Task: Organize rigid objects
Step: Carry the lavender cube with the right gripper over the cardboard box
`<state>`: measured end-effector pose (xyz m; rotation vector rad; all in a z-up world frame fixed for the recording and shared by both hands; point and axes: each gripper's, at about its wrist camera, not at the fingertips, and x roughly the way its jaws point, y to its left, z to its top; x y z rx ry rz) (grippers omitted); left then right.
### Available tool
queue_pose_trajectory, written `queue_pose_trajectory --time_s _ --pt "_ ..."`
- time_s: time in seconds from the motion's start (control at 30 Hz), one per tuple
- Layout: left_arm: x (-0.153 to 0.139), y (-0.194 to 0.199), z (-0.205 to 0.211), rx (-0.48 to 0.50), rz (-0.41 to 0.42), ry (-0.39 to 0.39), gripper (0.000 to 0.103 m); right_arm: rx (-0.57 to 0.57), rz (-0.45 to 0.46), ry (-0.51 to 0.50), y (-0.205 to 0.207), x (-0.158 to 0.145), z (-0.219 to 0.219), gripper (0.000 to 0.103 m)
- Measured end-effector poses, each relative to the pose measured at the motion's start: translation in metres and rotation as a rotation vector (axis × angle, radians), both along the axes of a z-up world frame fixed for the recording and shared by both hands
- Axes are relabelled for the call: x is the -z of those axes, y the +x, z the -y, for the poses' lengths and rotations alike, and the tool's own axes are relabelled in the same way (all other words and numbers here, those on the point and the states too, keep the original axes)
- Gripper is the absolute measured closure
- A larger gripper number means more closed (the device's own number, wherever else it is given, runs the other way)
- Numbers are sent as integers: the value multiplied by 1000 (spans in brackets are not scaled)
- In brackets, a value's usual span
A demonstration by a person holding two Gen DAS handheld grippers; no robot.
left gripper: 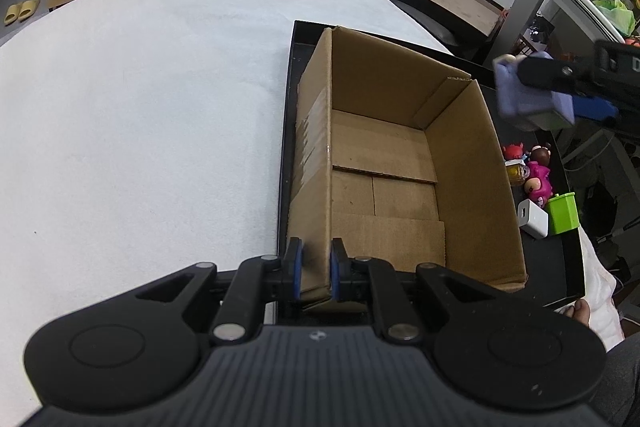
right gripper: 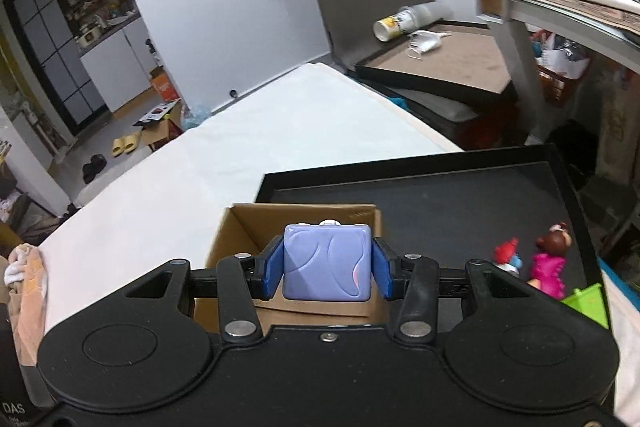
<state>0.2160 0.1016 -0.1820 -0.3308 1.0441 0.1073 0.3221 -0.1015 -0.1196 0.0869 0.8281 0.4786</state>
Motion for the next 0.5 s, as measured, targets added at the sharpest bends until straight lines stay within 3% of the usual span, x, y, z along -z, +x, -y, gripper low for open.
queue_pose_trajectory --time_s 0.13,0.5 --pt "0 0 -1 -2 3 -6 90 -30 -26 36 4 5 -13 59" --pt "1 1 -5 -11 0 -35 90 -78 -52 9 10 23 -45 59"
